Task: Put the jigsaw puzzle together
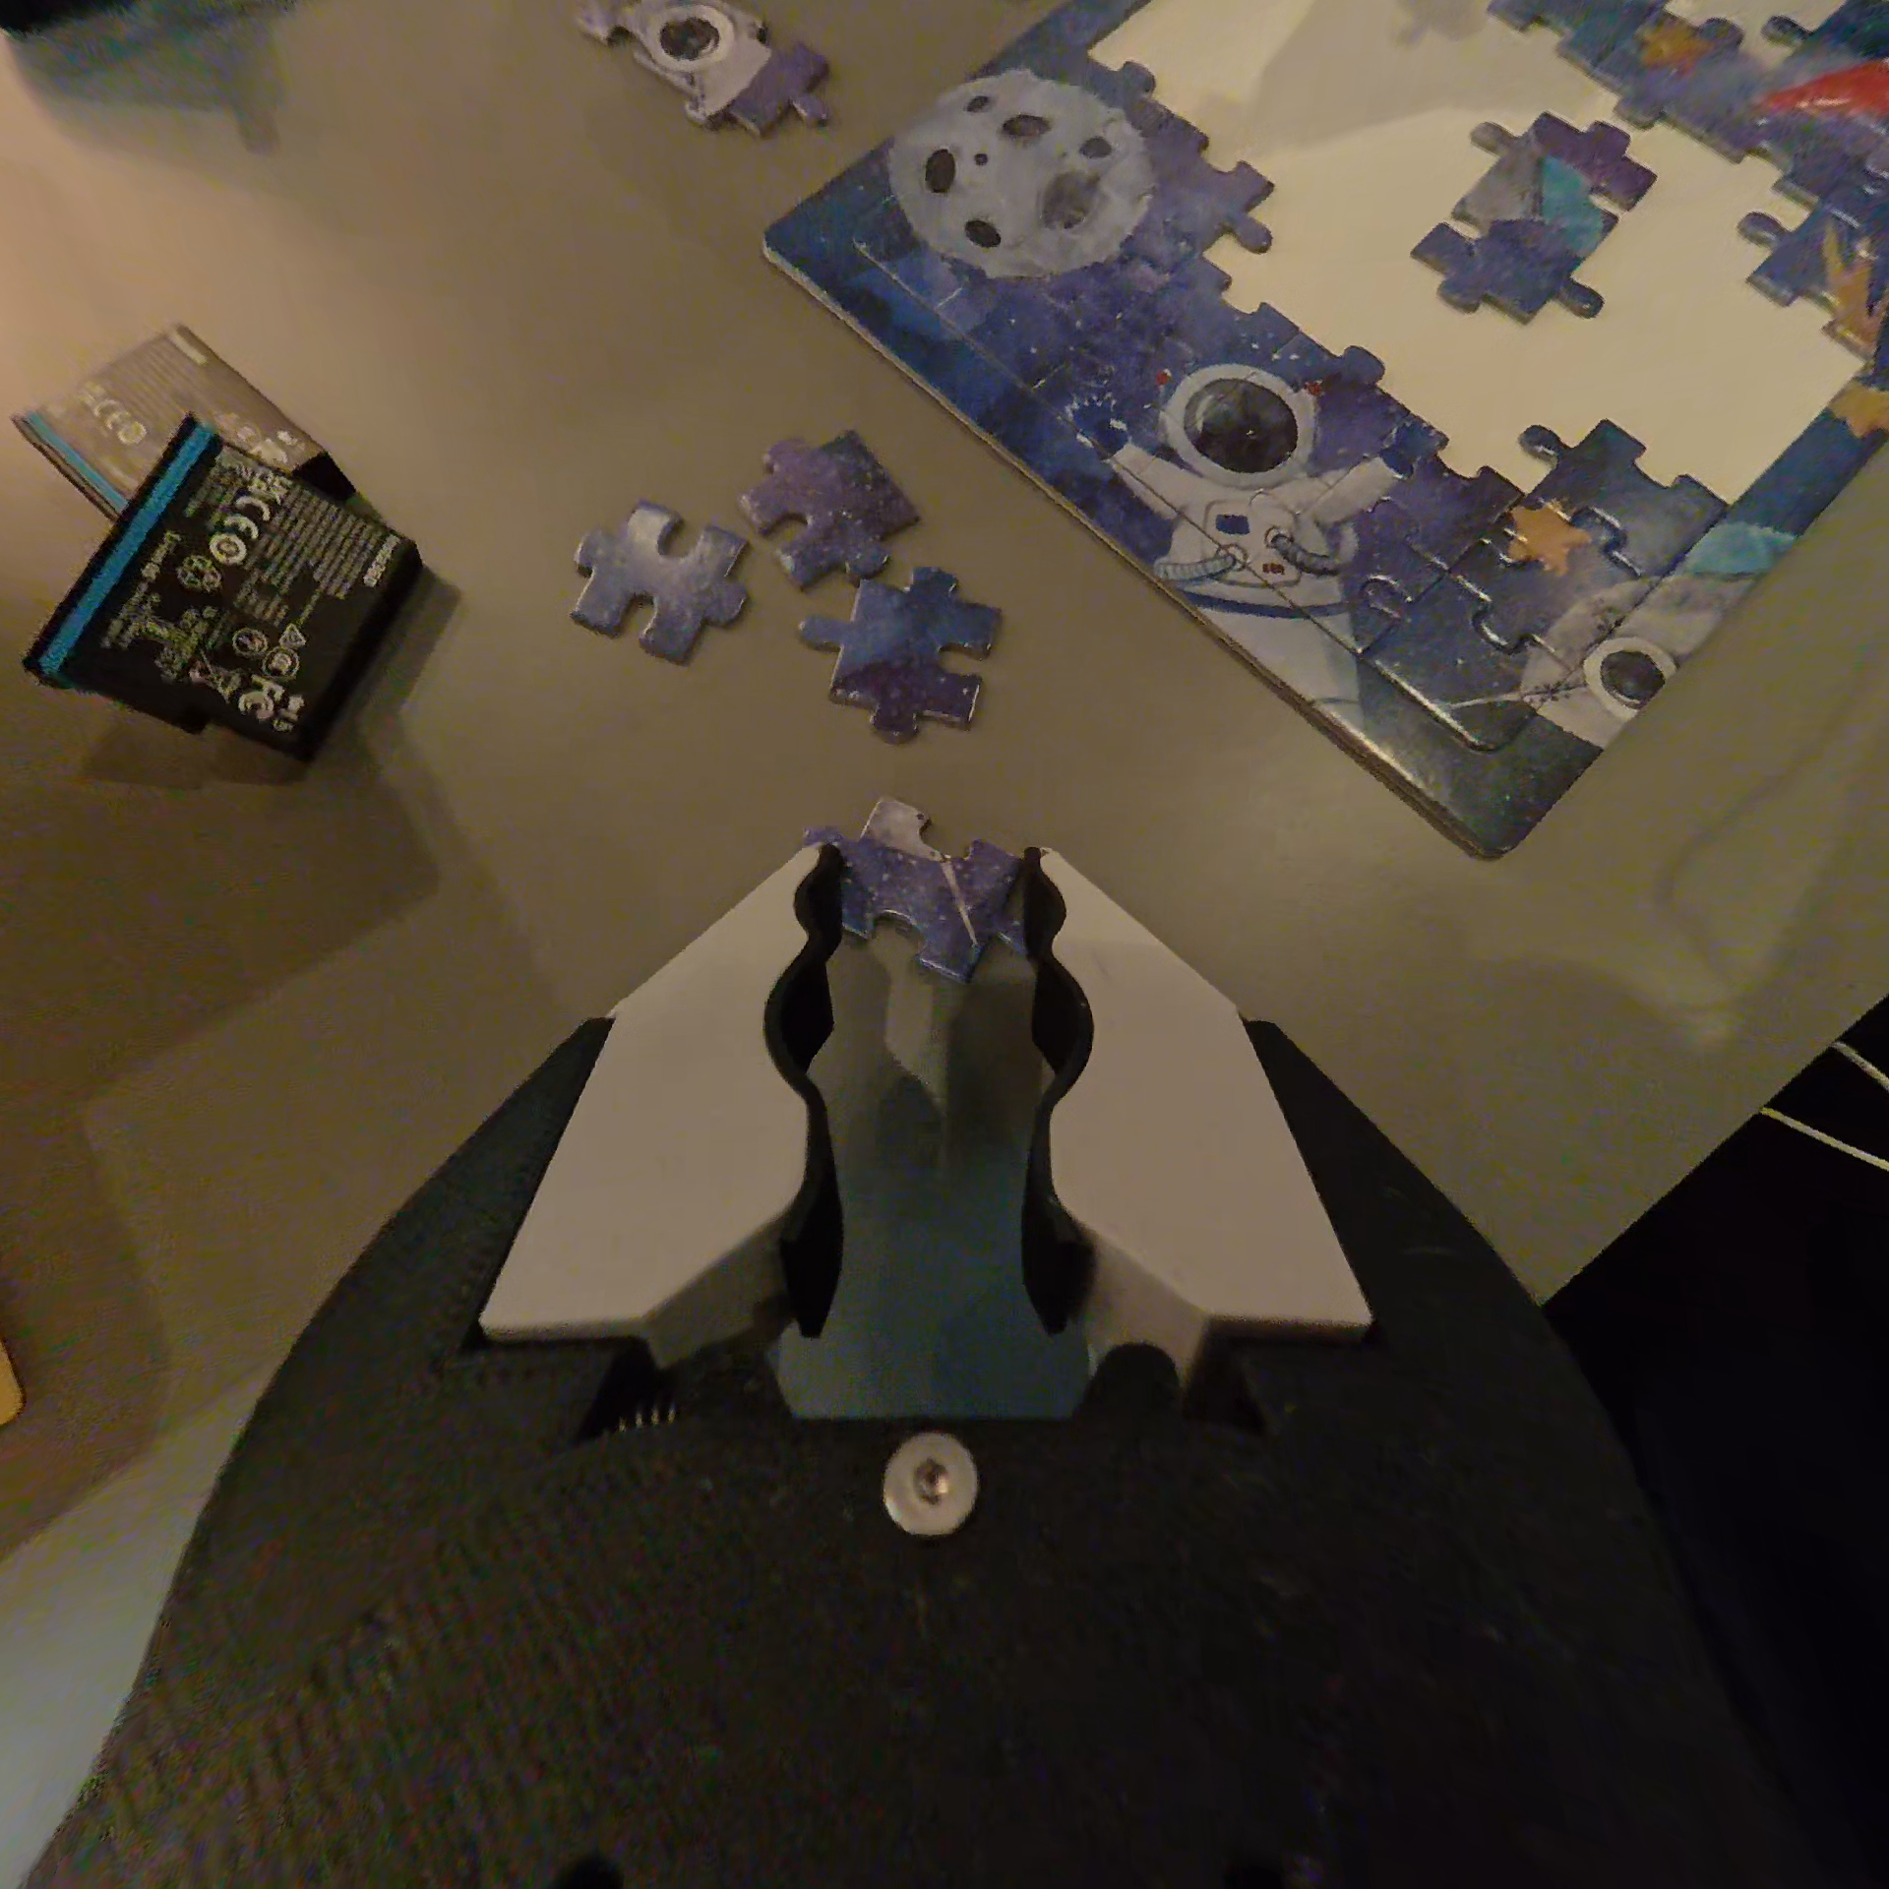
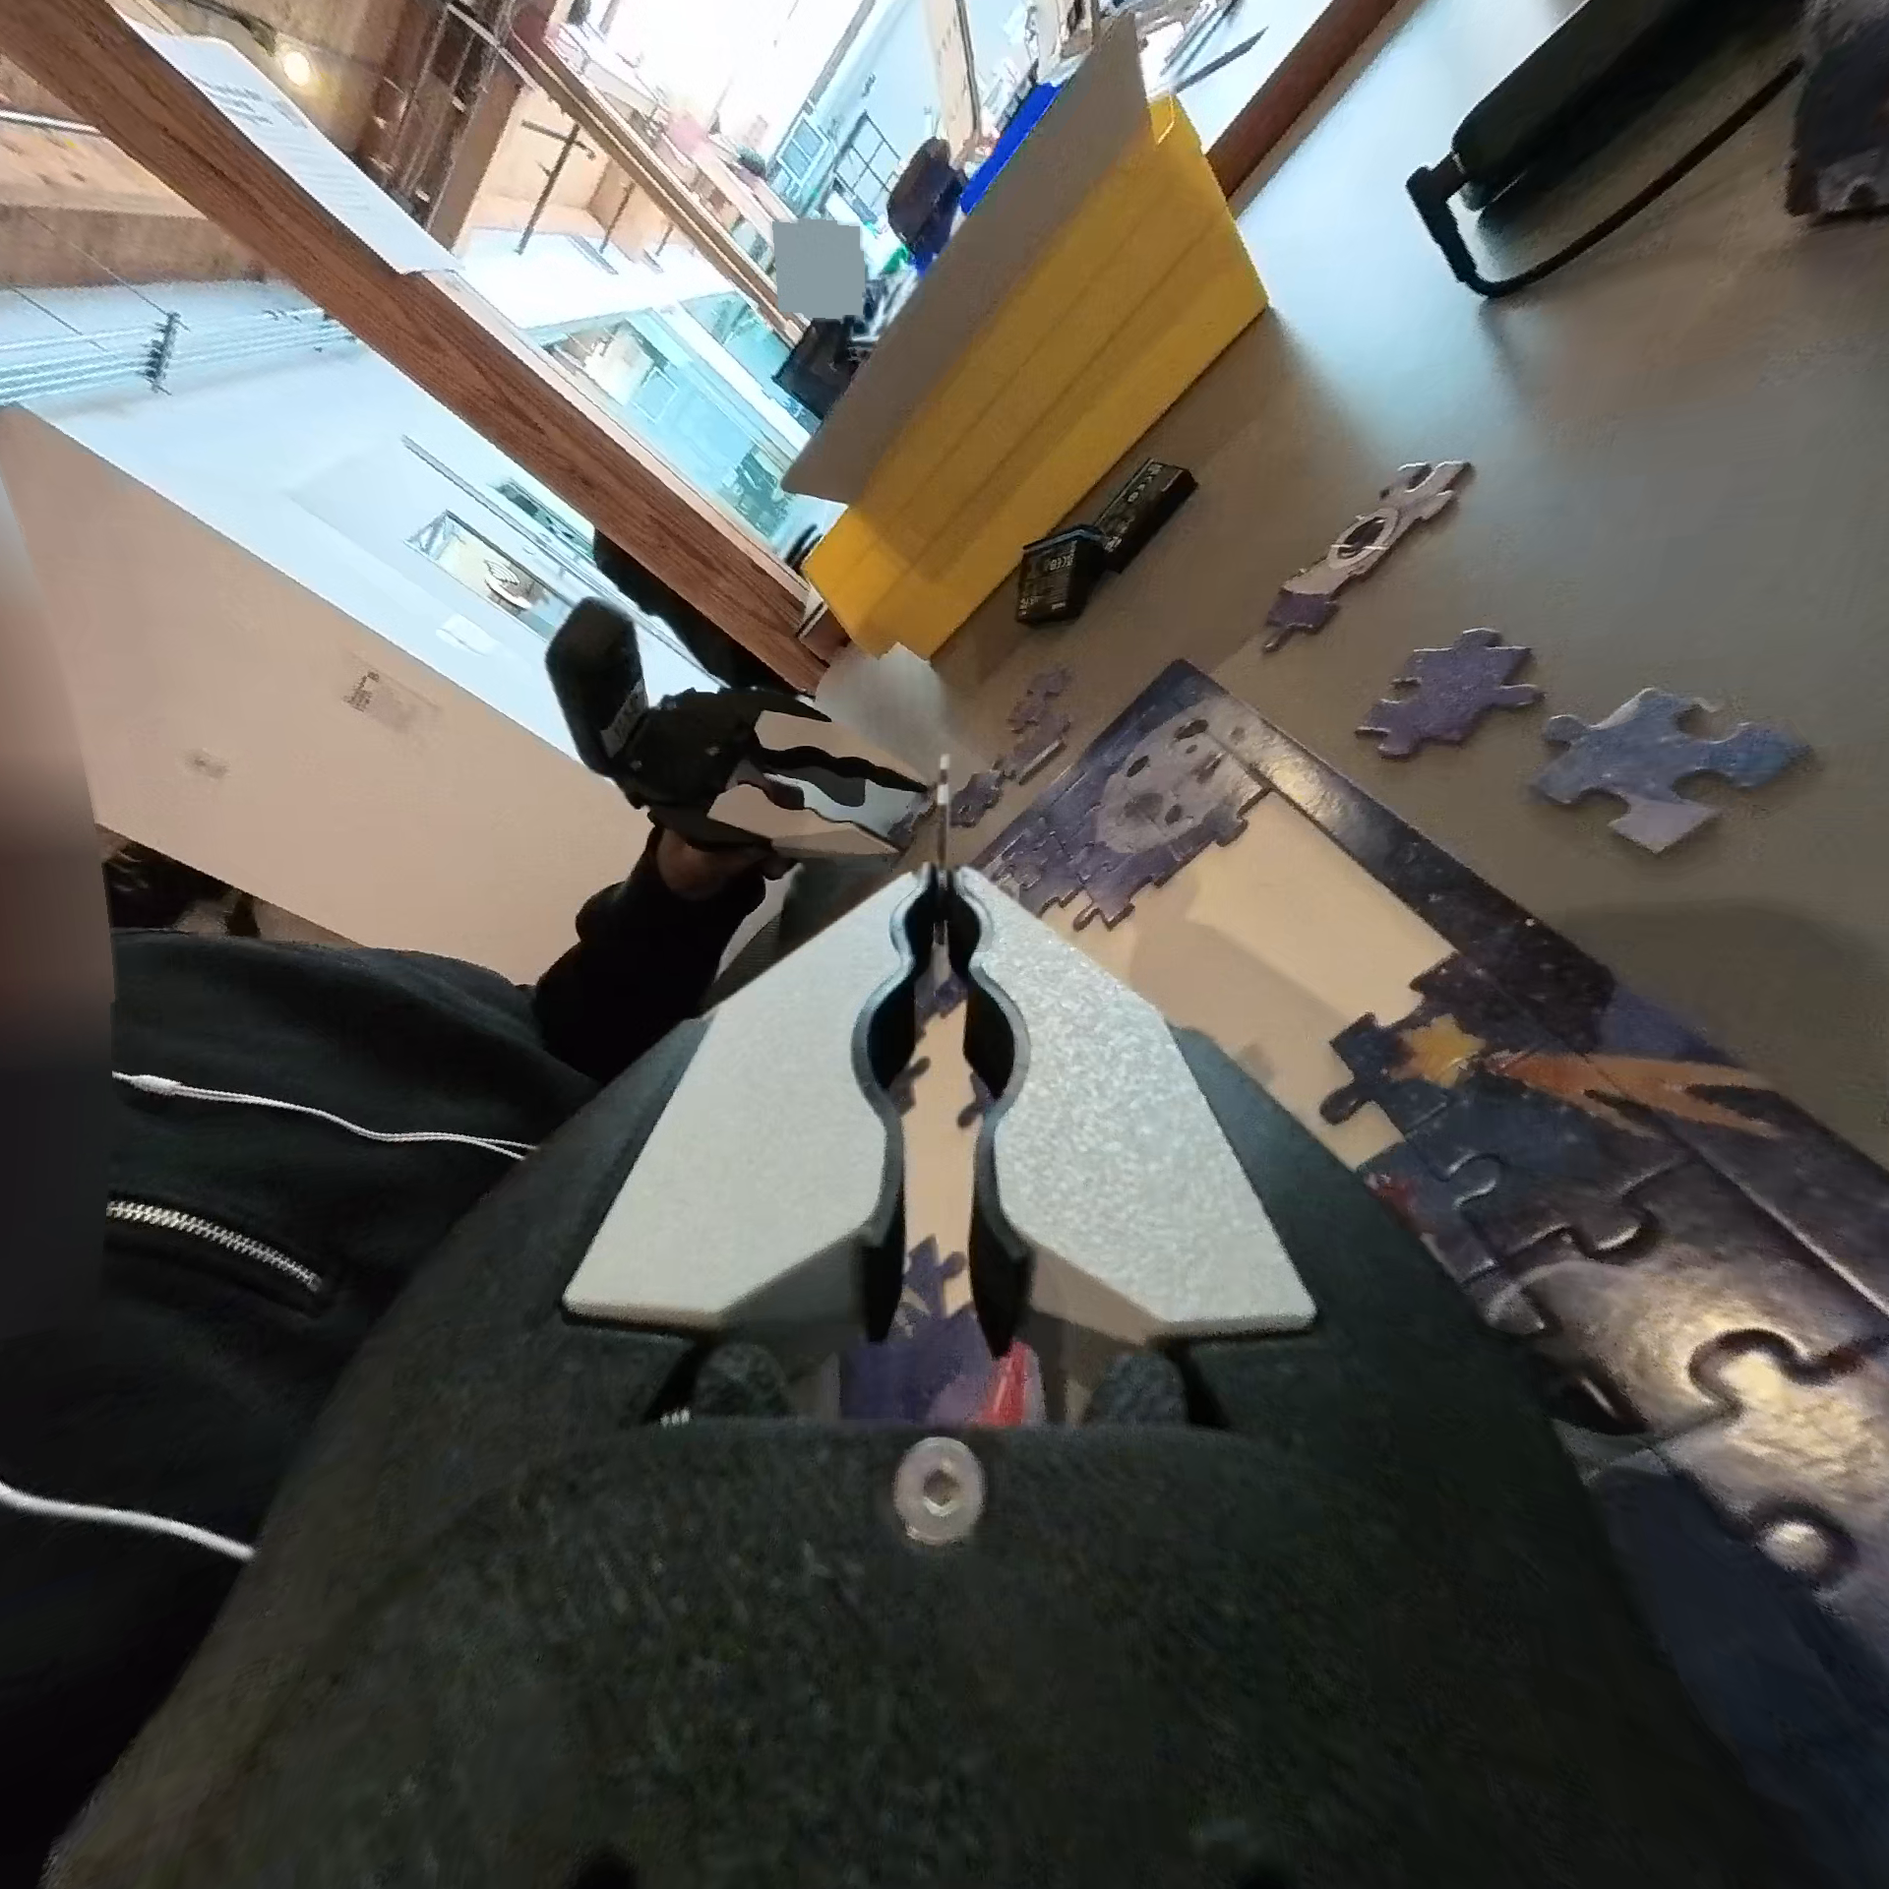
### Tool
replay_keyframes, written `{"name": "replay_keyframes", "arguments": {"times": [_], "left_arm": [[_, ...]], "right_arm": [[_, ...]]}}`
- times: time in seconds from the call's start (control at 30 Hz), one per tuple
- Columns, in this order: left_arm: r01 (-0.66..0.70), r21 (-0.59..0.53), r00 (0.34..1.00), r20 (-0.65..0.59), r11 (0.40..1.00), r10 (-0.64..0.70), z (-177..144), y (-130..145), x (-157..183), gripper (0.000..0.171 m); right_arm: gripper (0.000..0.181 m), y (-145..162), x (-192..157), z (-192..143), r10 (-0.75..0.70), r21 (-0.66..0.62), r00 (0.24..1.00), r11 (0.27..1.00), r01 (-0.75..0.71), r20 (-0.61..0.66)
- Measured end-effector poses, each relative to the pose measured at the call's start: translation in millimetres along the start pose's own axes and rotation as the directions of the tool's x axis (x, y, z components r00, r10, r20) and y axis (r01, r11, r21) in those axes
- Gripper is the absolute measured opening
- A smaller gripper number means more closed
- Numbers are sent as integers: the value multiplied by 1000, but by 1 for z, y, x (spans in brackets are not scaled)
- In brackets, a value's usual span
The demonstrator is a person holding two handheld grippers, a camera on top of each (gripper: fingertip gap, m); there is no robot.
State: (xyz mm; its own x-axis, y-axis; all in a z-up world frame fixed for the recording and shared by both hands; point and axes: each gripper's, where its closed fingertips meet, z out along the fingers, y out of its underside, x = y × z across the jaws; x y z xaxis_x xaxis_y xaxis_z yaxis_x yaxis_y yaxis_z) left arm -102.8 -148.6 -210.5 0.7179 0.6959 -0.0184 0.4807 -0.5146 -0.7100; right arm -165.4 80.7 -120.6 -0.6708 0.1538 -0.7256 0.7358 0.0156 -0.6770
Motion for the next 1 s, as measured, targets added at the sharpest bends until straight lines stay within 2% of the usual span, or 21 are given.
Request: {"name": "replay_keyframes", "arguments": {"times": [0.23,0.37,0.5,1.0], "left_arm": [[-85,87,996,-14,993,87,3,-41,16,33],[-116,129,992,-35,985,121,12,-62,26,33],[-81,164,993,-73,983,94,16,-71,34,33],[53,72,999,-15,996,-52,8,-28,9,33]], "right_arm": [[0,-2,4,-8,-17,18,999,1000,18,-37],[0,-17,4,-28,-33,93,998,995,39,-62],[0,-27,-2,-43,-23,168,999,985,29,-36],[0,-25,-6,-54,-42,193,998,980,52,-55]]}}
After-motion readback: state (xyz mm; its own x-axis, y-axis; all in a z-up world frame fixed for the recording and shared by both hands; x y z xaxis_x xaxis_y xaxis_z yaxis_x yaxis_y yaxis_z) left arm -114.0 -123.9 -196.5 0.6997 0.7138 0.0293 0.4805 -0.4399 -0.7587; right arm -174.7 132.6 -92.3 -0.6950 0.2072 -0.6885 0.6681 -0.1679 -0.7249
